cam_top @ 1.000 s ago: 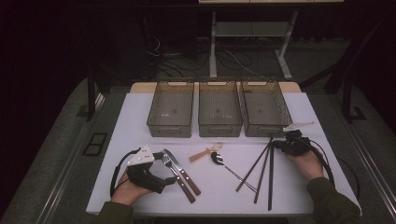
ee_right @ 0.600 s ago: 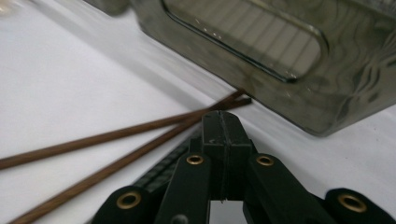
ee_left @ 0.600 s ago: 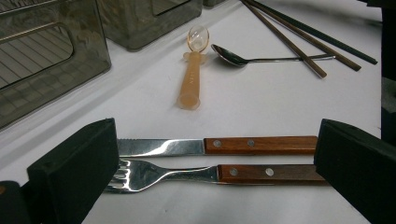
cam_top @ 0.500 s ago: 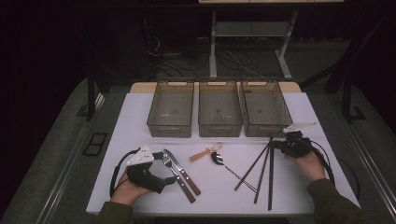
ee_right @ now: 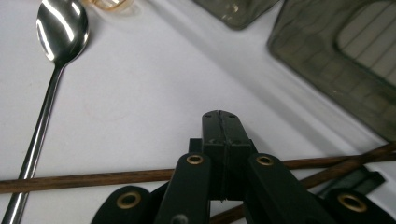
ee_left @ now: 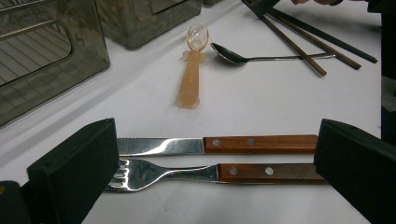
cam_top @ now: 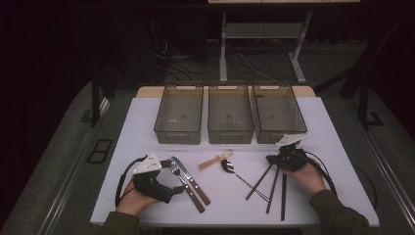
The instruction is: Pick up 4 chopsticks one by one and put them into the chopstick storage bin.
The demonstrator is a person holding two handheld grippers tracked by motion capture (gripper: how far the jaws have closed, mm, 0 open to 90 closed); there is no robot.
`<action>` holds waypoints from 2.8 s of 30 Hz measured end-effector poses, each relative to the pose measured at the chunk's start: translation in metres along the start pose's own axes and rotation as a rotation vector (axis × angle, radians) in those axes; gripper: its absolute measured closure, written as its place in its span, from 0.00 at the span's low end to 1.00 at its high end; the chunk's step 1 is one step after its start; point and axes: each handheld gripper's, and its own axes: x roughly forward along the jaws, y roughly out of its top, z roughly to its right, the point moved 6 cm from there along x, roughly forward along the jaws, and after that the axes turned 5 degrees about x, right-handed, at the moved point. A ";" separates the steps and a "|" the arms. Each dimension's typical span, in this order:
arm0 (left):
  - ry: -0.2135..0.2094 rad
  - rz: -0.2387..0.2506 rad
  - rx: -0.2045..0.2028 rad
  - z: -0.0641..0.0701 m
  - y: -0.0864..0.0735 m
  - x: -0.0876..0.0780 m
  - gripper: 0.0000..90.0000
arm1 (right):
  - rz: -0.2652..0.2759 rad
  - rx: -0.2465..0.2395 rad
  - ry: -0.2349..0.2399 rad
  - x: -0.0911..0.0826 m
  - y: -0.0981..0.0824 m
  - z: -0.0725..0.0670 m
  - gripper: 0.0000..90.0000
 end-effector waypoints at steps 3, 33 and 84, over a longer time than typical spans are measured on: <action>0.001 -0.003 0.000 0.000 0.000 0.000 0.00 | -0.014 -0.007 0.005 0.001 -0.003 -0.002 1.00; 0.000 -0.002 0.000 0.001 0.000 -0.001 0.00 | -0.063 -0.060 0.039 -0.018 -0.025 -0.019 1.00; -0.004 -0.007 0.001 0.001 -0.001 0.001 0.00 | 0.021 0.043 -0.217 -0.002 0.002 0.068 1.00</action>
